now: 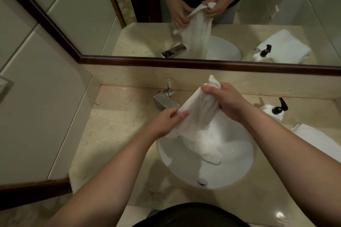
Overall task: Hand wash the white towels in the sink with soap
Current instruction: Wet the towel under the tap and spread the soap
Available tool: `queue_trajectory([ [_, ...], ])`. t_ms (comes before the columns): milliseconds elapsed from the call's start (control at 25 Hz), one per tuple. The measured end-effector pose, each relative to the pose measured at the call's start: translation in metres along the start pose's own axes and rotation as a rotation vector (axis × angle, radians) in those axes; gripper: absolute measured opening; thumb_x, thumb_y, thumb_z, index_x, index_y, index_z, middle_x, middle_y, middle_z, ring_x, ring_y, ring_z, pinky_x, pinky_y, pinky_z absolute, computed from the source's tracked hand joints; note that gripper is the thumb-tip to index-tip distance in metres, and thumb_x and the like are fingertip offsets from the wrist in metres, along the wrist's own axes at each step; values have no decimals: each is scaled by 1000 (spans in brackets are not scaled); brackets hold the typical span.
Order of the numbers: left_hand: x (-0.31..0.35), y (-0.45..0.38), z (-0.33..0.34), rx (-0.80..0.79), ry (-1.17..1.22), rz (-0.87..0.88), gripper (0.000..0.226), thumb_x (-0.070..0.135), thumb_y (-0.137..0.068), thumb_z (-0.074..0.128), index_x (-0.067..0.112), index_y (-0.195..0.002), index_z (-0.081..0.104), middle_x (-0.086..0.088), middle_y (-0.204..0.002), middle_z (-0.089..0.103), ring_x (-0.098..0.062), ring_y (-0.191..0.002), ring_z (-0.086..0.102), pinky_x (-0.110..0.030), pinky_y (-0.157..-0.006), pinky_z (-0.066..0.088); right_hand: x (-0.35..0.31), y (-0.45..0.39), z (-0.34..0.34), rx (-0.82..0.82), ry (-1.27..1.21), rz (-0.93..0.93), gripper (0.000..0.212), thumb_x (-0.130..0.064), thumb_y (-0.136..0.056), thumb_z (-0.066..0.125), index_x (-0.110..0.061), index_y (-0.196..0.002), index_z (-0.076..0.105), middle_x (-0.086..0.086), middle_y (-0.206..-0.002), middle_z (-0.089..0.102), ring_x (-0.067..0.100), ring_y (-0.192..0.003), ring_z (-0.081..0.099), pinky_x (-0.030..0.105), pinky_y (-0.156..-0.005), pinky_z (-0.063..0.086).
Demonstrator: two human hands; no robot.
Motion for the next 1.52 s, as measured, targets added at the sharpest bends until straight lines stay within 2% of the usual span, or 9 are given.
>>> queue_trajectory([
  [80, -17, 2, 1, 16, 26, -40, 45, 52, -97, 55, 10, -107, 68, -7, -97, 72, -24, -87, 69, -42, -83, 54, 0, -3, -7, 67, -43, 10, 19, -25, -91, 66, -8, -83, 65, 5, -77, 66, 16, -72, 66, 28, -66, 52],
  [400, -2, -6, -5, 302, 477, -39, 36, 38, -103, 50, 8, -112, 67, -16, -108, 72, -31, -100, 70, -44, -89, 57, 16, -10, -8, 203, 43, -20, 19, -28, -99, 54, -15, -90, 65, 0, -85, 67, 13, -77, 64, 26, -70, 51],
  [480, -16, -12, -10, 309, 445, -132, 43, 44, -99, 56, 3, -104, 69, -20, -101, 73, -39, -95, 70, -50, -84, 58, 27, -13, -10, 212, 197, -33, 19, -31, -100, 53, -16, -94, 64, -3, -89, 67, 13, -81, 63, 26, -70, 49],
  [680, -61, -3, -2, 297, 283, -393, 48, 55, -95, 58, 11, -76, 65, -7, -72, 63, -21, -67, 60, -30, -60, 45, 76, -28, -6, 130, 593, 34, 30, -33, -100, 52, -5, -102, 62, 12, -104, 67, 31, -95, 62, 42, -85, 48],
  [840, -92, -9, 16, 204, 859, -569, 39, 40, -103, 49, 7, -97, 69, -8, -85, 75, -22, -84, 70, -37, -87, 54, 114, -44, 13, 68, 678, 150, 33, -31, -99, 53, 0, -100, 64, 19, -103, 67, 33, -92, 61, 38, -75, 44],
  [920, -107, -19, 21, 211, 940, -599, 43, 40, -106, 41, 6, -105, 67, -9, -91, 75, -22, -89, 70, -40, -95, 52, 130, -55, 21, 62, 697, 222, 33, -31, -99, 53, -1, -107, 66, 19, -108, 67, 33, -97, 61, 34, -76, 43],
  [1080, -126, -31, 28, 342, 936, -664, 43, 43, -105, 41, 9, -110, 66, -8, -99, 71, -24, -96, 67, -41, -92, 52, 147, -78, 30, 99, 702, 333, 39, -33, -99, 54, 1, -118, 62, 19, -112, 65, 36, -107, 60, 32, -80, 42],
  [1320, -142, -65, 9, 468, 543, -588, 51, 51, -105, 33, 12, -90, 63, -7, -78, 62, -21, -66, 59, -32, -63, 49, 156, -120, 37, 175, 629, 334, 43, -37, -94, 61, -1, -118, 61, 15, -99, 65, 31, -89, 63, 29, -68, 40],
  [1520, -153, -66, -5, 511, 542, -505, 18, 28, -99, 58, 15, -90, 66, 1, -75, 63, -13, -62, 58, -23, -53, 47, 148, -142, 38, 153, 658, 340, 43, -37, -99, 54, 2, -118, 59, 13, -97, 57, 28, -88, 54, 29, -72, 36],
])
Point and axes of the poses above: each hand's wrist, its own y-axis away from the middle knuckle, its own z-axis out of the palm, x = y × z, the point moved 3 cm from there along -y, towards the middle knuckle
